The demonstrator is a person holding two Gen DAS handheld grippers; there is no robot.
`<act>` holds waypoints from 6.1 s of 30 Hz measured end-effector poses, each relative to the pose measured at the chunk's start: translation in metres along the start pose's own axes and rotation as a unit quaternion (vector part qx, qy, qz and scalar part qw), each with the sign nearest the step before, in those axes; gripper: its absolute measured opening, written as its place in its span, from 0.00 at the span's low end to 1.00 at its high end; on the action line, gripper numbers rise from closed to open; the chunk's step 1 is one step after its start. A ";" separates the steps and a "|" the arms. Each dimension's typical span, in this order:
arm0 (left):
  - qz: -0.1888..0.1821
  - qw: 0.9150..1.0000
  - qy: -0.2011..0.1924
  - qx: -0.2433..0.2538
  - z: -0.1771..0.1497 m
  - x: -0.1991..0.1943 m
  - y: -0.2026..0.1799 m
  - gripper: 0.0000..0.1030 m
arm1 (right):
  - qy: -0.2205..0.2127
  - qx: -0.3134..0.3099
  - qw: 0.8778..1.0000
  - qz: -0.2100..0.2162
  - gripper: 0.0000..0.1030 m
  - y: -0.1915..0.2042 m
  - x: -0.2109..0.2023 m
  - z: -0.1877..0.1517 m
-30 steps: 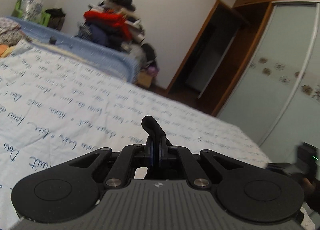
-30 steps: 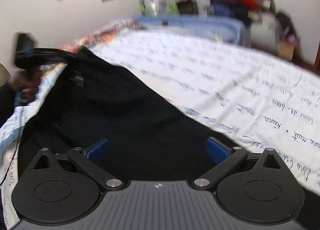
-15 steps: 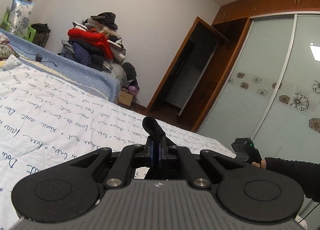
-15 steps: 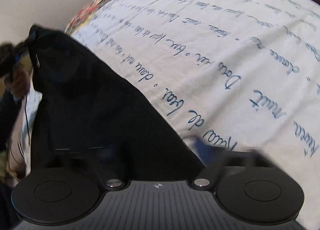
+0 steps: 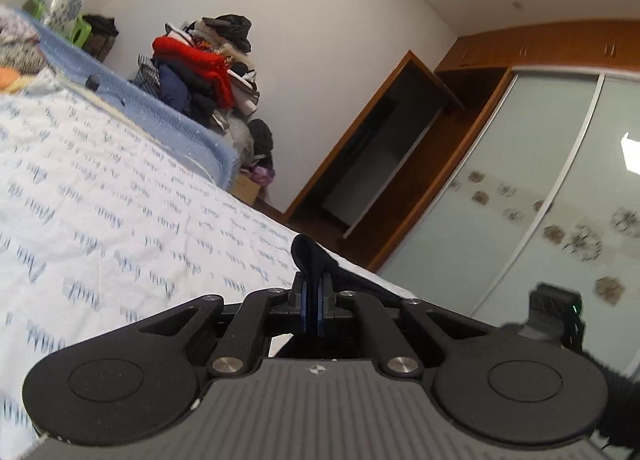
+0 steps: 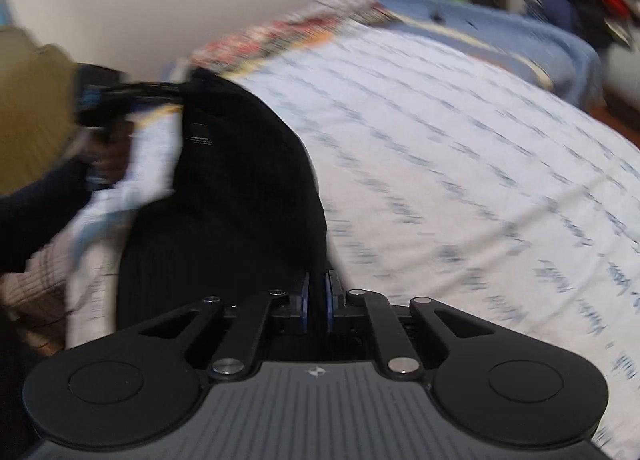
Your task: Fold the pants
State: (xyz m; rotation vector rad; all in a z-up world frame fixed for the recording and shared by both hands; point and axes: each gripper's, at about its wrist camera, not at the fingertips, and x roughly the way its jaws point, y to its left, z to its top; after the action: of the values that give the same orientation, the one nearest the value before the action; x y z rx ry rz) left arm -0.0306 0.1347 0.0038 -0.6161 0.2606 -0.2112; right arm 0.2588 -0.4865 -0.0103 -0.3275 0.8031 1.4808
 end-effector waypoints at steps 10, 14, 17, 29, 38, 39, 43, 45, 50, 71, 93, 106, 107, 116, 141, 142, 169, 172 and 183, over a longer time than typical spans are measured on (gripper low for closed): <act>0.054 0.991 0.046 -0.112 -0.068 -0.045 0.038 0.08 | 0.047 0.064 0.996 0.031 0.08 0.074 0.068 -0.094; 0.048 0.992 0.035 -0.111 -0.066 -0.047 0.033 0.08 | -0.060 0.276 0.955 0.086 0.34 0.029 0.045 -0.100; 0.043 0.993 0.036 -0.108 -0.066 -0.047 0.031 0.08 | -0.126 0.433 0.890 0.071 1.00 -0.002 0.022 -0.130; 0.028 0.992 0.023 -0.118 -0.071 -0.059 0.024 0.10 | -0.191 0.576 0.794 -0.022 0.95 -0.049 0.002 -0.183; 0.054 0.991 0.023 -0.117 -0.076 -0.077 0.020 0.10 | -0.147 0.605 0.778 -0.085 0.93 -0.049 0.011 -0.178; 0.057 0.991 0.021 -0.122 -0.076 -0.080 0.020 0.10 | -0.151 0.619 0.767 -0.081 0.93 -0.050 0.013 -0.182; 0.064 0.992 0.010 -0.107 -0.073 -0.095 0.007 0.10 | -0.158 0.632 0.754 -0.080 0.94 -0.051 0.014 -0.184; 0.063 0.993 0.005 -0.103 -0.073 -0.098 0.001 0.10 | -0.166 0.645 0.742 -0.077 0.97 -0.054 0.018 -0.186; 0.070 0.991 0.006 -0.115 -0.074 -0.093 -0.003 0.11 | -0.193 0.678 0.708 0.043 1.00 -0.057 0.047 -0.179; 0.157 0.933 -0.011 -0.325 -0.091 -0.062 -0.015 0.56 | -0.225 0.664 0.712 -0.033 0.05 -0.053 0.063 -0.206; 0.260 0.920 0.073 -0.284 -0.080 0.002 -0.010 0.07 | -0.232 0.696 0.679 0.015 0.07 -0.062 0.064 -0.214; 0.153 0.931 0.078 -0.322 -0.050 -0.036 -0.028 0.07 | -0.258 0.654 0.710 -0.032 0.09 -0.052 0.052 -0.204; 0.154 0.931 0.083 -0.322 -0.051 -0.035 -0.025 0.07 | -0.256 0.633 0.729 -0.050 0.08 -0.049 0.048 -0.197; 0.115 0.941 0.106 -0.302 -0.071 -0.087 -0.020 0.07 | -0.331 0.545 0.770 0.004 0.06 0.025 -0.013 -0.214; 0.164 0.901 0.174 -0.361 -0.115 -0.099 0.025 0.07 | -0.235 0.610 0.756 0.015 0.08 0.074 0.012 -0.285; 0.163 0.905 0.174 -0.354 -0.110 -0.099 0.021 0.07 | -0.236 0.608 0.758 0.017 0.08 0.075 0.012 -0.284; 0.113 0.952 0.201 -0.201 -0.085 -0.091 -0.070 0.47 | -0.335 0.613 0.714 -0.051 0.75 0.093 -0.115 -0.367; 0.074 0.956 0.219 -0.179 -0.088 -0.065 -0.096 0.47 | -0.389 0.620 0.676 -0.082 0.75 0.077 -0.153 -0.389; -0.038 0.930 0.332 -0.153 -0.171 0.059 -0.170 0.49 | -0.414 0.684 0.599 -0.050 0.80 0.015 -0.151 -0.435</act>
State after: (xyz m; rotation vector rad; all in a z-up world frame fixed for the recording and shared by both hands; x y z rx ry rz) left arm -0.0463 -0.1093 -0.0399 -0.8529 0.9391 -0.4582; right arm 0.1405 -0.8812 -0.2155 1.3825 0.8578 0.3974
